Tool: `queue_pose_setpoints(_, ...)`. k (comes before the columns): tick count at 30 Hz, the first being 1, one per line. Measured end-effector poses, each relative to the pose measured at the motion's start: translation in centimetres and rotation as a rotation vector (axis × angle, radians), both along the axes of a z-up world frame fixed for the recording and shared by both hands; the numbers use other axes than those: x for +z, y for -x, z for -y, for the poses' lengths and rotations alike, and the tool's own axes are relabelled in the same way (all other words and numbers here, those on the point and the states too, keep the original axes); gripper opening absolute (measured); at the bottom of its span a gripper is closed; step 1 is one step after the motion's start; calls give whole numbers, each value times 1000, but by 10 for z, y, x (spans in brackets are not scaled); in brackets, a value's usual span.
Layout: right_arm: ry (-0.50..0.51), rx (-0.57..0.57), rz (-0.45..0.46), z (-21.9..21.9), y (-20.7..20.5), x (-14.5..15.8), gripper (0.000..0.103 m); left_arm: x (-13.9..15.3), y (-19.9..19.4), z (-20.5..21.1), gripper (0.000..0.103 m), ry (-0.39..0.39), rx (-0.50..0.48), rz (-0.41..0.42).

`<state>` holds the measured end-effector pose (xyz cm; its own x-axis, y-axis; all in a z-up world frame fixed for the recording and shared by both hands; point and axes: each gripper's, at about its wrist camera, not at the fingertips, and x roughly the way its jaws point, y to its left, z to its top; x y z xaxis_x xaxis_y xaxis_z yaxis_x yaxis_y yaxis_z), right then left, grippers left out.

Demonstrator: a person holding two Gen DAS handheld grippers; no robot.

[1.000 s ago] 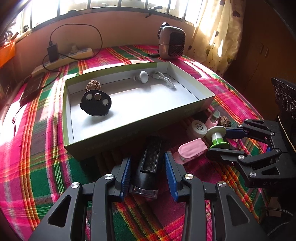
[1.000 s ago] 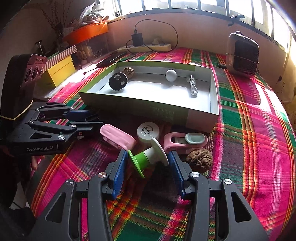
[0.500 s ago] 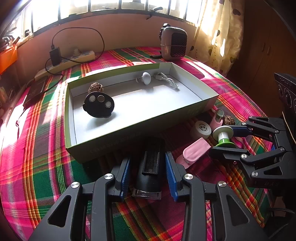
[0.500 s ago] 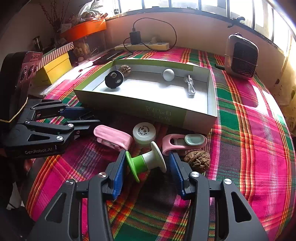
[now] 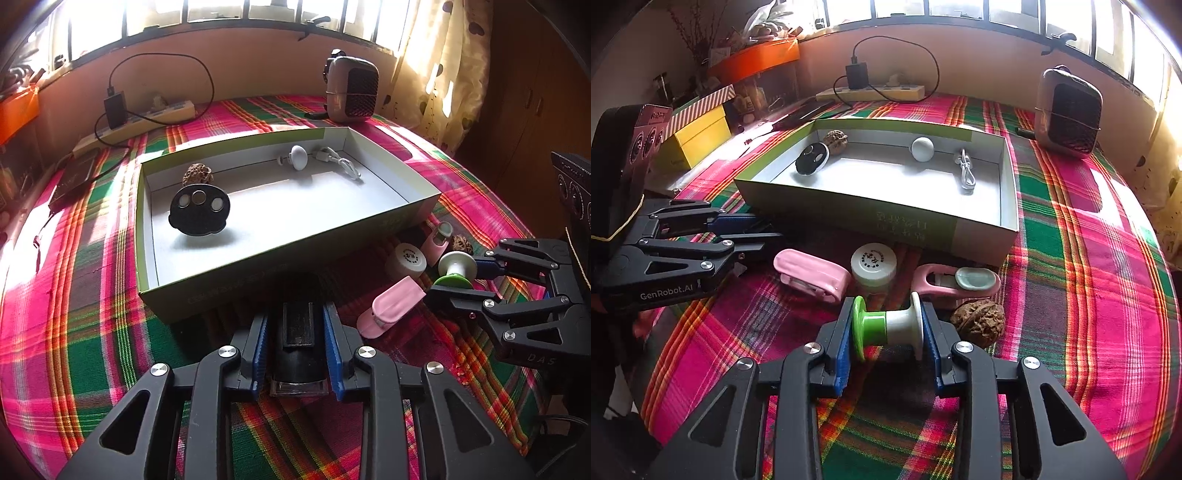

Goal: Organize objects
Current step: 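Grasp the green-and-white spool with the right tool while the left tool grasps the black flashlight, then carry the spool in the right tool while the left tool carries the flashlight over the box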

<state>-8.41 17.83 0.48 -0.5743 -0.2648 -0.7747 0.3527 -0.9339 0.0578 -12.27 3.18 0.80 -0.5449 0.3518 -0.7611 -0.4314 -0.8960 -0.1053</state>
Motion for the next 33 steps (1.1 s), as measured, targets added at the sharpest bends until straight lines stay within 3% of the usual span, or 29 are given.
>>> queue_pose_setpoints(23, 7, -6, -9, -1, -2, 4, 34, 1, 1, 1, 25, -13, 14, 10)
queue_pose_setpoints(33, 56, 19, -43, -4, -2, 25, 34, 21, -4, 3, 25, -43, -8, -19)
